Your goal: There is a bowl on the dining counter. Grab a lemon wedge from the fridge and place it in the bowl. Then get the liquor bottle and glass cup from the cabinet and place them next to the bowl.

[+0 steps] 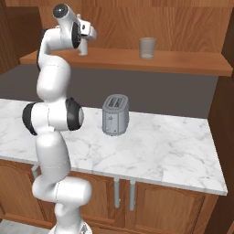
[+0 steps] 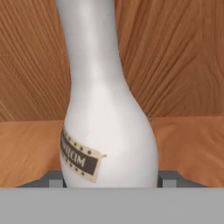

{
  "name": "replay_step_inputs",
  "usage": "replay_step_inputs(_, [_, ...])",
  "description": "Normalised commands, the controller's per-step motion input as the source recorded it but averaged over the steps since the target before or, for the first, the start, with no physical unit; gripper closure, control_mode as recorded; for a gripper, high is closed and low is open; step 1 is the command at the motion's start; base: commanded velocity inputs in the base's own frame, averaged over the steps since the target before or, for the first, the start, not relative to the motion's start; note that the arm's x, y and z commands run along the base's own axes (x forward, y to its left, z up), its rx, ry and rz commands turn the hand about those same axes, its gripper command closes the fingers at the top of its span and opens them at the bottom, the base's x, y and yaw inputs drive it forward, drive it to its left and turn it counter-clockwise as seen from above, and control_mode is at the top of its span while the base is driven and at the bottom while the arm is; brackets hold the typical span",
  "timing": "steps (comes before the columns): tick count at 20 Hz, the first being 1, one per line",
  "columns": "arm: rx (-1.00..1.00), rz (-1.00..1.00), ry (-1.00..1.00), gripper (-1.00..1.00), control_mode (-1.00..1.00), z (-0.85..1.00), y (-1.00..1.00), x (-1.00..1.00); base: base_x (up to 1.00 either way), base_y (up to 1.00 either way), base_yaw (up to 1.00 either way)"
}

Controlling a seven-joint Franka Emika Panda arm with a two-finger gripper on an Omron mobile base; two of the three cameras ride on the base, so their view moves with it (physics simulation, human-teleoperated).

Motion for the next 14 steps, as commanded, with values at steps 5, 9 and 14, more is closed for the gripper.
replay_step_inputs(5, [0.0,0.02,-0.07,1.0,-1.0,-0.05,-0.15,-0.98,0.0,0.0,0.0])
replay_step_inputs(9, [0.0,0.06,-0.05,1.0,-1.0,-0.17,-0.23,-1.0,0.0,0.0,0.0])
replay_step_inputs(14, [0.07,0.11,-0.22,1.0,-1.0,-0.06,-0.23,-1.0,0.0,0.0,0.0])
